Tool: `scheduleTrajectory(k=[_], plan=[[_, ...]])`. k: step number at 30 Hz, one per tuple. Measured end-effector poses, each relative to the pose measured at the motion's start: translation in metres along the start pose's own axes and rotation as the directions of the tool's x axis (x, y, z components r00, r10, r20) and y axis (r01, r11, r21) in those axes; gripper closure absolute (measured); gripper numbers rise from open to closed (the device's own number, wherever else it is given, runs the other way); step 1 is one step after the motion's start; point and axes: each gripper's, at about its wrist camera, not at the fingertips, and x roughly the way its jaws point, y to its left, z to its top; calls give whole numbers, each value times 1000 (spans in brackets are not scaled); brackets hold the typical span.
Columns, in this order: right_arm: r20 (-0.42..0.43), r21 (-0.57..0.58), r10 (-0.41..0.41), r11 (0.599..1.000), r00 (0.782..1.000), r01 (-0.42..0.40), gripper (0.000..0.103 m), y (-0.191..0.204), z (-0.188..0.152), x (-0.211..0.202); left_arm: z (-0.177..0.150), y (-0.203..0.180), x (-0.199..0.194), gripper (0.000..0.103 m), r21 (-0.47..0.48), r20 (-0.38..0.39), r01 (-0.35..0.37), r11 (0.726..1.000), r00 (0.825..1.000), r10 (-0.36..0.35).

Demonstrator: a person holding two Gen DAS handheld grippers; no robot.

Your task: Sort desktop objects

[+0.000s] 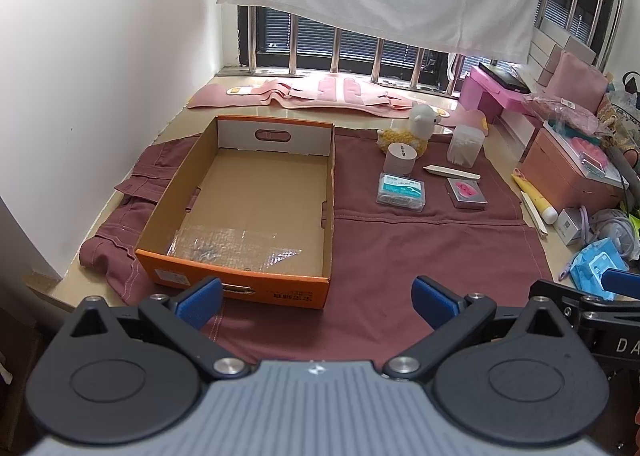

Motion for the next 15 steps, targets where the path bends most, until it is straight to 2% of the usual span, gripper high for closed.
scheduleTrajectory(k=[15], plan=[[-7, 6, 14, 1000, 1000, -14, 0, -4, 2, 3, 3, 0, 6, 0, 7, -7, -19, 1000, 1000, 20]])
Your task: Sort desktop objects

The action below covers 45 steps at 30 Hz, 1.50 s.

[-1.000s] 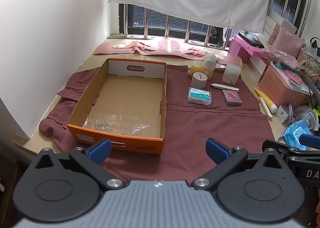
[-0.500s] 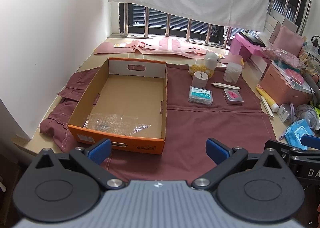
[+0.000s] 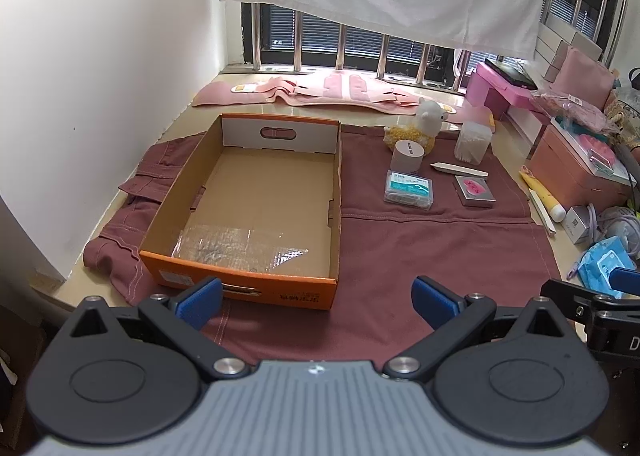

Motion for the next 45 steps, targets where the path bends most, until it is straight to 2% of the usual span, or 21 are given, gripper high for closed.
scheduleTrajectory(k=[28, 45], plan=[[9, -12, -10, 1000, 1000, 10, 0, -1, 9, 4, 10, -1, 7, 0, 15, -3, 5, 1000, 1000, -5], [59, -11, -49, 999, 997, 50, 0, 24, 11, -3, 20, 14, 5, 0, 56, 22, 47, 997, 999, -48]])
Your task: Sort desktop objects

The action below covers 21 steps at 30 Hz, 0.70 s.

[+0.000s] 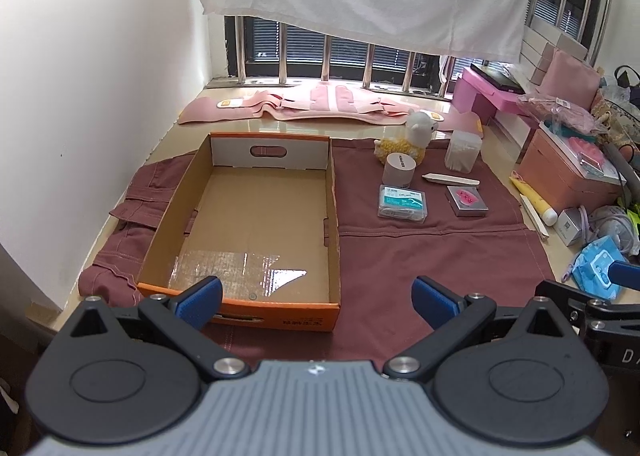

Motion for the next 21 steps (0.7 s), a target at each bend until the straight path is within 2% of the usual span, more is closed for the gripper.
scheduleTrajectory(k=[11, 21], plan=[[-1, 63, -25, 998, 1000, 25, 0, 17, -11, -5, 6, 10, 0, 0, 69, 15, 33, 997, 999, -34], [6, 88, -46, 995, 999, 45, 0, 13, -12, -2, 10, 5, 6, 0, 86, 22, 63, 994, 998, -65]])
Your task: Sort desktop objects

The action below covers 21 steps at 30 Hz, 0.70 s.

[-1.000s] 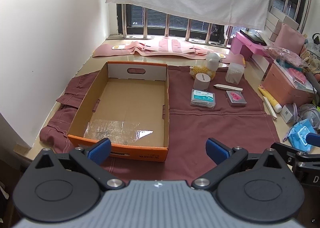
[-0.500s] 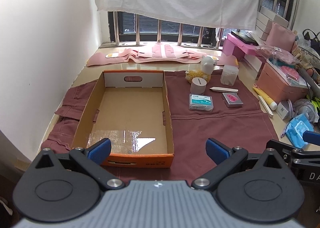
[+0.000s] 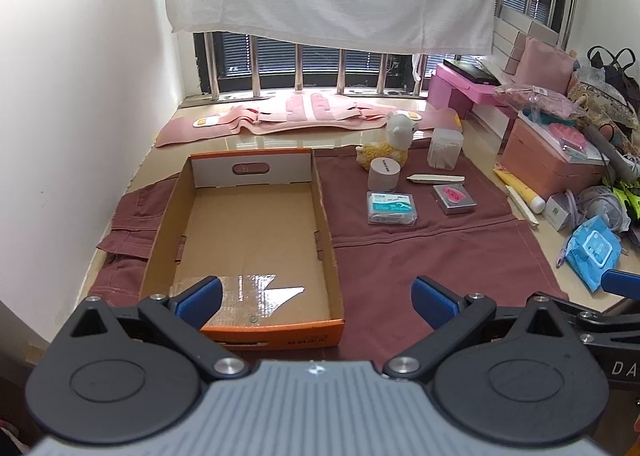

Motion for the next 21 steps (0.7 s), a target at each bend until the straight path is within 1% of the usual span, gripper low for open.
scheduleTrajectory(k=[2, 7, 11, 15, 18, 21], plan=[[9, -1, -2, 1000, 1000, 2, 0, -2, 1, 1, 1, -2, 2, 0, -2, 5, 8, 1000, 1000, -8], [20, -7, 3, 1000, 1000, -3, 0, -9, 6, 11, 7, -10, 8, 0, 19, 20, -4, 1000, 1000, 4], [44, -27, 14, 1000, 999, -13, 0, -16, 14, 16, 14, -18, 13, 0, 14, 36, -18, 1000, 999, 18], [30, -32, 27, 999, 999, -26, 0, -25, 27, 29, 23, -25, 19, 0, 8, 37, -24, 1000, 999, 24], [24, -45, 33, 998, 999, -32, 0, -30, 37, 38, 30, -30, 29, 0, 7, 26, -39, 999, 999, 39], [13, -57, 38, 998, 999, -37, 0, -37, 45, 48, 37, -35, 39, 0, -5, 14, -37, 999, 999, 37]])
